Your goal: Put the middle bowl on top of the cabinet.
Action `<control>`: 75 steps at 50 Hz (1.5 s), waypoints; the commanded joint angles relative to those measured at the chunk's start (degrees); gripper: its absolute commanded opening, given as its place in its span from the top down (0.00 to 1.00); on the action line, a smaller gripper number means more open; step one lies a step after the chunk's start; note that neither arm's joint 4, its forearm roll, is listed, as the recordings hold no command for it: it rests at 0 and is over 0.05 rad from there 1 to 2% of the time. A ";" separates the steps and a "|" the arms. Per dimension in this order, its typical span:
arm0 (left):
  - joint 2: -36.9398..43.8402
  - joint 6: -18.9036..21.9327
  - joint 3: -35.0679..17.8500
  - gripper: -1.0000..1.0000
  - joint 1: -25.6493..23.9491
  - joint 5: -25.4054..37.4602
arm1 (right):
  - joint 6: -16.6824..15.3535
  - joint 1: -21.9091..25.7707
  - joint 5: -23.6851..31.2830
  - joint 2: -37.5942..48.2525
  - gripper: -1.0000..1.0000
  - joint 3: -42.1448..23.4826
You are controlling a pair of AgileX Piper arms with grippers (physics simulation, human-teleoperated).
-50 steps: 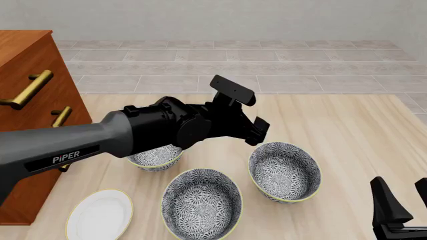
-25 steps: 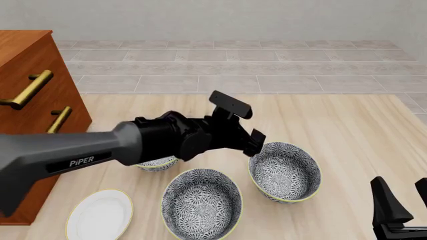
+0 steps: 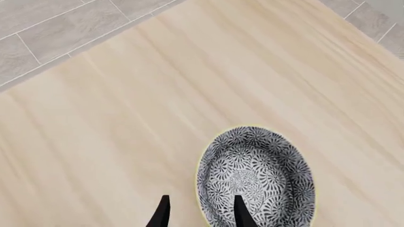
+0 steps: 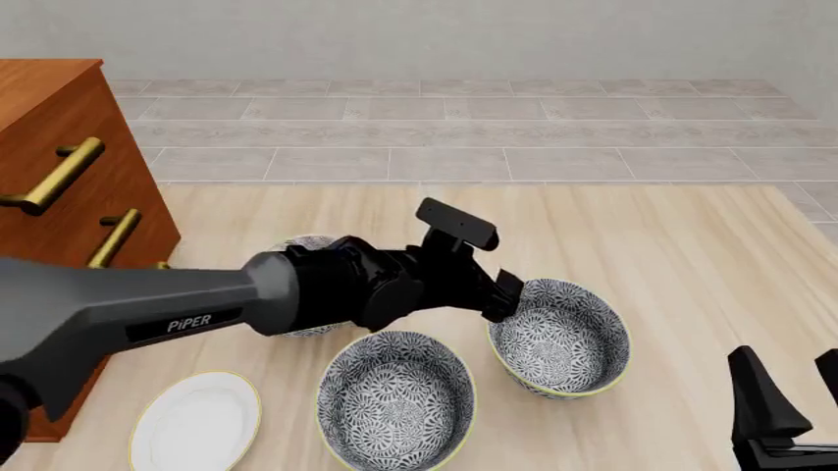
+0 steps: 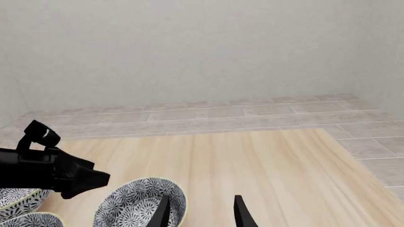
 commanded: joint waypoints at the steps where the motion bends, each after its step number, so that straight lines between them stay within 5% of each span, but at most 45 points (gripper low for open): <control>1: 1.33 -1.05 0.46 0.00 -0.18 -1.10 | 0.06 -0.06 -0.03 0.00 0.00 0.00; 75: 7.17 -2.46 4.25 0.00 -0.71 -6.92 | -0.04 -0.14 -0.05 -0.03 0.00 -0.03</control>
